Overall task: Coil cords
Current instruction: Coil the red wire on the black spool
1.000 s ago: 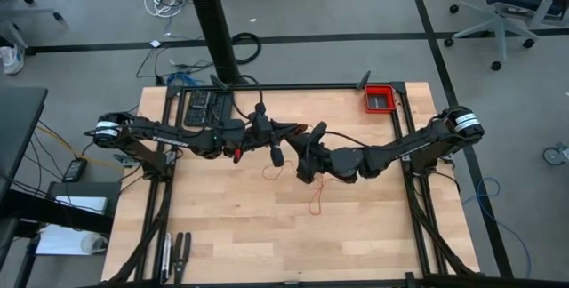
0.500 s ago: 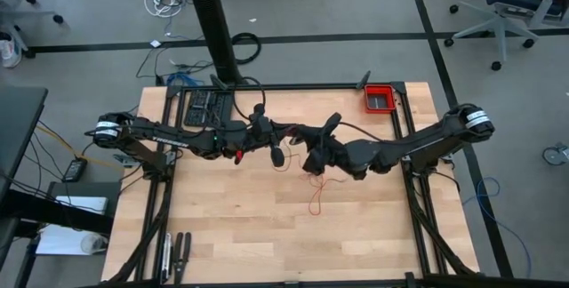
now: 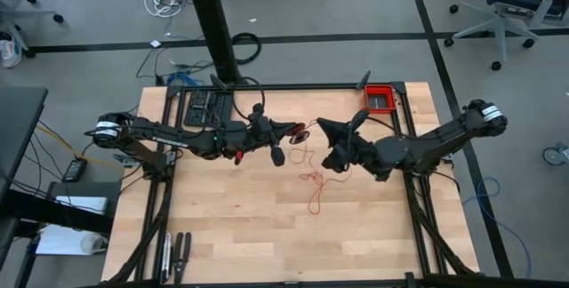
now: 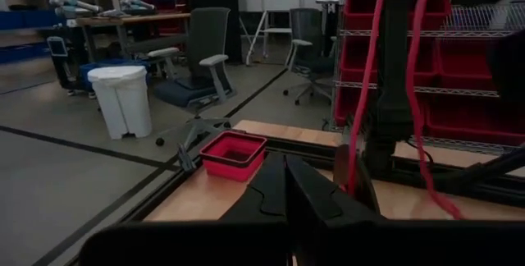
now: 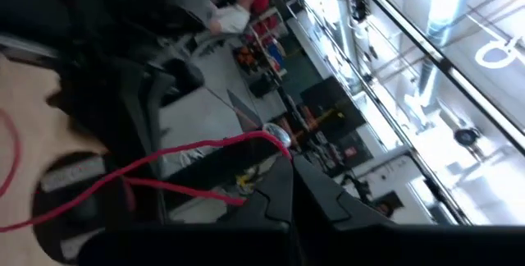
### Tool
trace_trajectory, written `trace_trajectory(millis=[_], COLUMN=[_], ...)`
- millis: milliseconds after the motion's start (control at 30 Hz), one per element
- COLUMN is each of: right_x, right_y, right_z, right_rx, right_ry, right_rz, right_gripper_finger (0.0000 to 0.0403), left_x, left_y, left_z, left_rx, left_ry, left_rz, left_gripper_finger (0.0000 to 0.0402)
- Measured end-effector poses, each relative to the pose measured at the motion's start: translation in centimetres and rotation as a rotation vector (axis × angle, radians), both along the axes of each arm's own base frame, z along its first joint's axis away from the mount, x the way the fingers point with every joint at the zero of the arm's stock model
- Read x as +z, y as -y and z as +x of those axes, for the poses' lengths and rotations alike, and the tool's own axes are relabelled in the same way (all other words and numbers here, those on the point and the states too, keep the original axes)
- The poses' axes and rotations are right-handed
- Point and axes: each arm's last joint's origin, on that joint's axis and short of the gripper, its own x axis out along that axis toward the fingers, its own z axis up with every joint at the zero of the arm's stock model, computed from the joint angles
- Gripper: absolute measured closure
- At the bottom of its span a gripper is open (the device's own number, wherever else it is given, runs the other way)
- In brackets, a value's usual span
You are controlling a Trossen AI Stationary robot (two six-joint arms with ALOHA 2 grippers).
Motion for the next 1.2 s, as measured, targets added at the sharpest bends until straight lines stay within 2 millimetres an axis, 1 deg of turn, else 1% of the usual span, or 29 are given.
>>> trace_trajectory(millis=[200, 333, 467, 600, 700, 800, 900, 1000, 1100, 1200], right_x=[1.4, 2.1, 1.2, -0.4, -1.9, -3.3, -4.9, -6.4, -7.1, -7.2], right_y=[-0.4, -0.2, -0.1, 0.2, 0.5, 0.7, 1.2, 1.4, 1.7, 1.7], right_z=[-2.1, -3.3, -3.5, -3.6, -4.0, -4.3, -4.0, -3.4, -2.9, -2.6], right_rx=[-0.040, -0.107, -0.131, -0.191, -0.187, -0.083, -0.029, -0.018, 0.020, 0.089], right_ry=[0.007, -0.005, -0.088, -0.094, -0.075, -0.051, -0.096, -0.122, -0.094, -0.056], right_rz=[-0.007, -0.010, -0.035, 0.021, 0.107, 0.310, 0.517, 0.647, 0.763, 0.793], right_gripper_finger=[0.0403, 0.0403, 0.0403, 0.0403, 0.0400, 0.0394, 0.0385, 0.0371, 0.0356, 0.0346], left_x=[0.3, -0.3, 0.0, 0.0, -0.1, -0.3, -0.1, 0.1, 0.3, 0.3], left_y=[0.0, 0.0, 0.0, 0.0, 0.0, 0.0, 0.0, 0.2, 0.5, 0.9], left_z=[0.0, 0.0, 0.0, -0.1, -0.2, -0.2, -0.2, -0.2, -0.1, -0.1], left_rx=[-0.002, 0.004, 0.003, 0.002, 0.001, 0.001, -0.004, -0.043, -0.122, -0.186], left_ry=[0.015, -0.027, -0.010, -0.023, -0.041, -0.062, -0.047, -0.020, -0.022, -0.046], left_rz=[0.000, 0.003, 0.013, 0.025, 0.026, 0.023, 0.021, 0.023, 0.072, 0.153], left_gripper_finger=[0.0401, 0.0401, 0.0401, 0.0401, 0.0401, 0.0401, 0.0401, 0.0401, 0.0401, 0.0401])
